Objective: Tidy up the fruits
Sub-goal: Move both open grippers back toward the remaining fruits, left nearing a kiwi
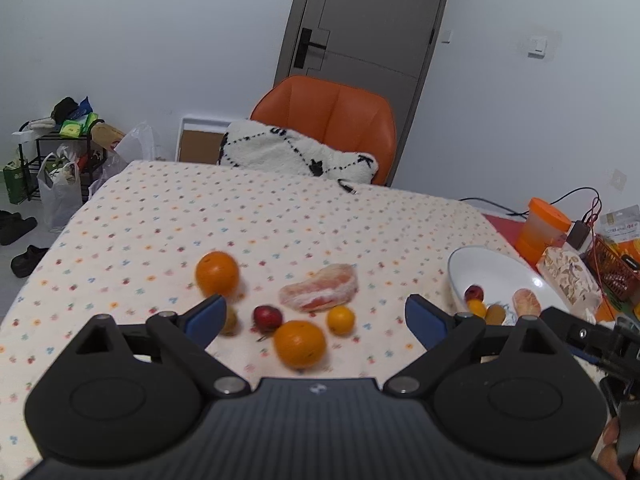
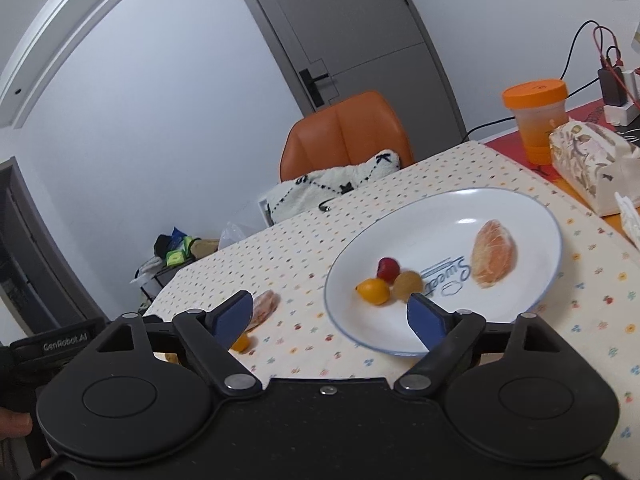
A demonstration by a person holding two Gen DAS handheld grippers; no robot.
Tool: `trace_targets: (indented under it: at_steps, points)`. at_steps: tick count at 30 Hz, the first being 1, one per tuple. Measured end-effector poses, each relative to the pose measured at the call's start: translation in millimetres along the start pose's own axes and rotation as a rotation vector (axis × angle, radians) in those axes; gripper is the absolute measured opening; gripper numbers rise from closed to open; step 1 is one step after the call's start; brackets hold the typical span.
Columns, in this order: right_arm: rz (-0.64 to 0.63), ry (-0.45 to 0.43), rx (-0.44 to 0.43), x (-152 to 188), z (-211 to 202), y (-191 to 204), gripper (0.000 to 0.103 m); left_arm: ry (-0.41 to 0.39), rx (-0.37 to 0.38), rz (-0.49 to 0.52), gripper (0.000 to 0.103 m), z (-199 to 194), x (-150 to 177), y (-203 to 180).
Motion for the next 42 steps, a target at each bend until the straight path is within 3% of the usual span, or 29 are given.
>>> trace_targets:
  at_steps: [16,30,42]
  points:
    - [-0.087,0.075,-0.068,21,21,60,0.084,0.03,-0.021,-0.057,0.092,-3,12,51]
    - [-0.101,0.13,-0.116,34,47,85,0.081,0.041,-0.041,-0.083,0.065,5,12,75]
    - [-0.145,0.182,-0.148,39,73,114,0.068,0.058,-0.026,-0.105,0.055,26,3,82]
Point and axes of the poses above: each gripper's, at about its wrist camera, not at the fingertips, and z roughly the way its jaws point, y to its left, x to its underside, the point moved 8 cm from there along z, roughly the way its jaws point, and after that the axes turned 4 degrees about -z, right-handed, at the moved point
